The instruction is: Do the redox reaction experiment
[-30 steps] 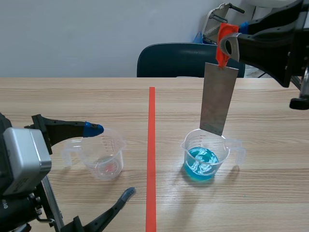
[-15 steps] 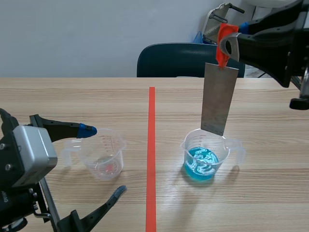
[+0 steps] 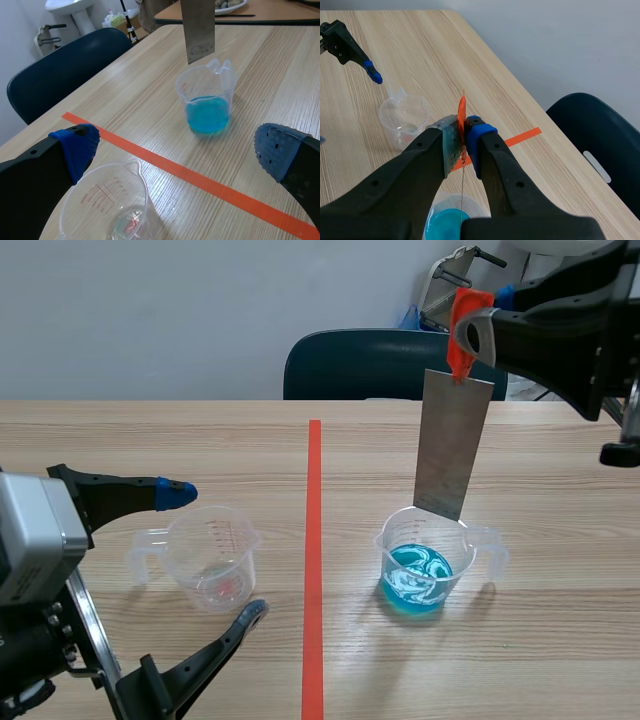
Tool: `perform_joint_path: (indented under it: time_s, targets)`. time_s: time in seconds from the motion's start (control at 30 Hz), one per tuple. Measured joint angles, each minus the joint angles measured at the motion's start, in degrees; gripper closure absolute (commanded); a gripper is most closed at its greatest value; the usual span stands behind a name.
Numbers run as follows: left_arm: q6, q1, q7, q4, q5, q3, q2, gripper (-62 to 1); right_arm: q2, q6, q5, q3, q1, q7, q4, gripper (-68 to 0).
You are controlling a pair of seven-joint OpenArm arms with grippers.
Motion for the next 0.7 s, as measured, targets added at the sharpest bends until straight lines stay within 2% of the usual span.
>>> perform_joint_path:
  time_s: [0.7]
  targets:
    - [0.0, 0.0, 0.9, 0.0, 0.1, 0.0, 0.0, -62.3, 0.0, 0.0, 0.0, 0.0, 0.0, 0.0, 0.0, -0.8]
